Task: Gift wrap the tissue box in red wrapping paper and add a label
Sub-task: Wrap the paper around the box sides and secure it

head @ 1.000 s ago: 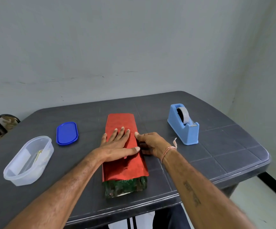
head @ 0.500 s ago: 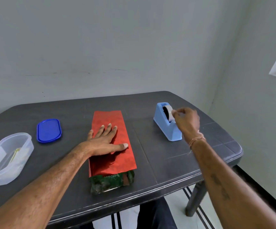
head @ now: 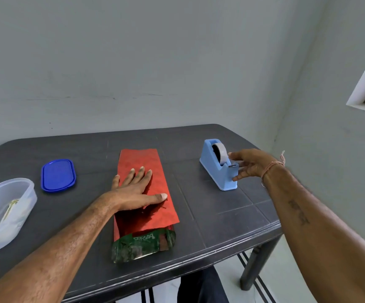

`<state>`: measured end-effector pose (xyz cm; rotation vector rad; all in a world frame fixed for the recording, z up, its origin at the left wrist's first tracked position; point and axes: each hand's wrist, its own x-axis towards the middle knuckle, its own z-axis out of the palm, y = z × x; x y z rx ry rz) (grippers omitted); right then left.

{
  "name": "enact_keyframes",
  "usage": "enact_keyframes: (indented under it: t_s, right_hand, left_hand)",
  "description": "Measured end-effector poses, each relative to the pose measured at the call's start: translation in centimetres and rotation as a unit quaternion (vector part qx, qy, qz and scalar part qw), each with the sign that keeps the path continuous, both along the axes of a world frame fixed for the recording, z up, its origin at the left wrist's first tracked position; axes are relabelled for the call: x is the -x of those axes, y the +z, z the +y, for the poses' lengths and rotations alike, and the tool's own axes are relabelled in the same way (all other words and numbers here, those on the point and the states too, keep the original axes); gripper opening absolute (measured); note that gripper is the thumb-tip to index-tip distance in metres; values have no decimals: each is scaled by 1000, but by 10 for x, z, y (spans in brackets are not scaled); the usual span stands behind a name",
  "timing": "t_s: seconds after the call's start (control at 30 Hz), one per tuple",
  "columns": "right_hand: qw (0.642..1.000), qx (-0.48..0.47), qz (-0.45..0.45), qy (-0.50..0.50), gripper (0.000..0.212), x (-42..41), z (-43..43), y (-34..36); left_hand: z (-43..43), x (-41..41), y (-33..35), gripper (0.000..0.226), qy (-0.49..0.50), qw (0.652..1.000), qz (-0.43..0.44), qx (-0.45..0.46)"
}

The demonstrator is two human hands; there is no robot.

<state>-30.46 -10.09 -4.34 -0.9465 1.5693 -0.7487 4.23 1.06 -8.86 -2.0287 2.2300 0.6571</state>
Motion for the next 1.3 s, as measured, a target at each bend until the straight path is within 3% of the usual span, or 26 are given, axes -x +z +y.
enact_keyframes:
  t_s: [0.1, 0.2, 0.47, 0.83, 1.1, 1.3]
  right_hand:
    - [999, -15, -29, -12, 15, 1, 0, -8]
    - [999, -6, -43, -31, 24, 0, 1, -13]
    - [993, 41, -100, -51, 18, -4, 13, -21]
    - [980, 7, -198, -21, 10, 15, 16, -27]
    - [974, 29, -222, -37, 32, 13, 21, -38]
    - [973, 41, -225, -39, 32, 14, 26, -43]
  left_hand:
    - [0, -1, -1, 148, -2, 1000, 0, -1]
    - [2, 0, -1, 137, 1, 1000, -3, 2]
    - [2, 0, -1, 158, -2, 1000, 0, 3]
    - [-1, 0, -3, 154, 0, 1000, -2, 3]
    - [-1, -1, -3, 153, 1, 1000, -2, 3]
    - [-1, -1, -2, 152, -1, 1000, 1, 1]
